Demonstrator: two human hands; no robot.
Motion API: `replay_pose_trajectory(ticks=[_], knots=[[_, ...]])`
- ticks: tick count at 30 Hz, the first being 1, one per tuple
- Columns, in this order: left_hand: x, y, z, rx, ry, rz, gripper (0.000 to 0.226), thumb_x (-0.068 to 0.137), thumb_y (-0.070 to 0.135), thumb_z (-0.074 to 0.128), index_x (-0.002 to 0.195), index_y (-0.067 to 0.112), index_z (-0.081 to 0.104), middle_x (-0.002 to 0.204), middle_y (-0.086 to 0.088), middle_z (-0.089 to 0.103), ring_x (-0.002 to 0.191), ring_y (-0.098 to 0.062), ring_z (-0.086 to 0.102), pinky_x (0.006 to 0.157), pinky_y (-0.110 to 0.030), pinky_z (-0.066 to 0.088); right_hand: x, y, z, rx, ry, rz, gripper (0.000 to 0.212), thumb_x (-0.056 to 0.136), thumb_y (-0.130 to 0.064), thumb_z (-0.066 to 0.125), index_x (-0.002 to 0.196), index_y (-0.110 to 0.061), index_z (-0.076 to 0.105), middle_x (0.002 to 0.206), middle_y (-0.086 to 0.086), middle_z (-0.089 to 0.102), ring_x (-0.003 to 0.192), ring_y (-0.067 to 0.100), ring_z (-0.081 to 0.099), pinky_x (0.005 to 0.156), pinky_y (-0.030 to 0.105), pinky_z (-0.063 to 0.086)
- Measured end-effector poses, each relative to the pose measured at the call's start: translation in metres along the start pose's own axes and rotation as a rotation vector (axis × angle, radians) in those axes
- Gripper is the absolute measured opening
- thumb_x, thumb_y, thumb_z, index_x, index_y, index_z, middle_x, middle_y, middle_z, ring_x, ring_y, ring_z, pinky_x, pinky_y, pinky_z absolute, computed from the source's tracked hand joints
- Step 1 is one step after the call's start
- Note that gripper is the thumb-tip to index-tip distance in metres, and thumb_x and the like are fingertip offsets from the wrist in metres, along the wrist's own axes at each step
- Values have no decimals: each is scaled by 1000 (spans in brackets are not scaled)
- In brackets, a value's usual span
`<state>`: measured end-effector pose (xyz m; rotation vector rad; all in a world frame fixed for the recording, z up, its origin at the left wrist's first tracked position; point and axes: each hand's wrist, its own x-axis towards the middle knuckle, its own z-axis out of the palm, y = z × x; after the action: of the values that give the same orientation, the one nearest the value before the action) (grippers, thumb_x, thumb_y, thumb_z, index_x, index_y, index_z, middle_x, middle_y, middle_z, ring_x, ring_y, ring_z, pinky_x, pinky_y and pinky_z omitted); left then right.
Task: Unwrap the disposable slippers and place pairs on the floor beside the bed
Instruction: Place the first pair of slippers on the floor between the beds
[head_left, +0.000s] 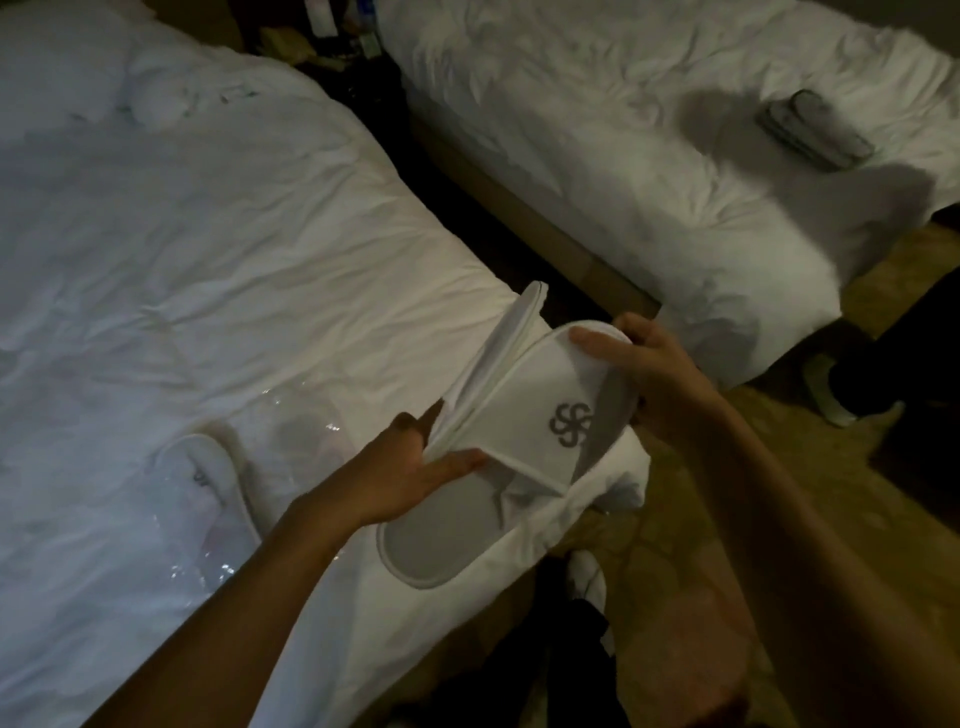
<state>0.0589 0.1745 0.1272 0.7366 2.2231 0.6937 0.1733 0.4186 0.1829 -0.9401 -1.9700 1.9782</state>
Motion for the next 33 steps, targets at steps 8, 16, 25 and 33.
replay_pose_trajectory(ticks=[8, 16, 25, 33], knots=[[122, 76, 56, 230, 32, 80, 109, 59, 100, 13, 153, 45, 7, 119, 0, 41, 110, -24, 52, 97, -38, 46, 97, 47, -124, 128, -1, 40, 15, 84, -32, 73, 86, -22, 62, 67, -7, 70, 60, 8, 70, 51, 24, 55], [211, 158, 97, 451, 158, 229, 85, 78, 83, 10, 154, 44, 6, 129, -4, 45, 111, -27, 46, 96, -42, 42, 144, 71, -233, 256, 49, 81, 16, 89, -26, 68, 103, -30, 75, 96, 0, 76, 83, 16, 73, 66, 30, 61], [285, 178, 113, 668, 141, 391, 87, 78, 87, 13, 153, 45, 7, 133, -4, 41, 115, -26, 41, 92, -37, 35, 149, 108, -281, 383, -21, 40, 64, 92, -1, 59, 141, -40, 48, 122, 10, 70, 108, 34, 68, 88, 48, 58], [328, 178, 136, 727, 54, 521, 88, 75, 88, 17, 153, 47, 9, 137, -3, 37, 118, -25, 37, 95, -38, 33, 135, 145, -285, 381, 125, -33, 65, 93, 4, 53, 126, -52, 56, 112, 2, 74, 100, 24, 71, 84, 37, 60]])
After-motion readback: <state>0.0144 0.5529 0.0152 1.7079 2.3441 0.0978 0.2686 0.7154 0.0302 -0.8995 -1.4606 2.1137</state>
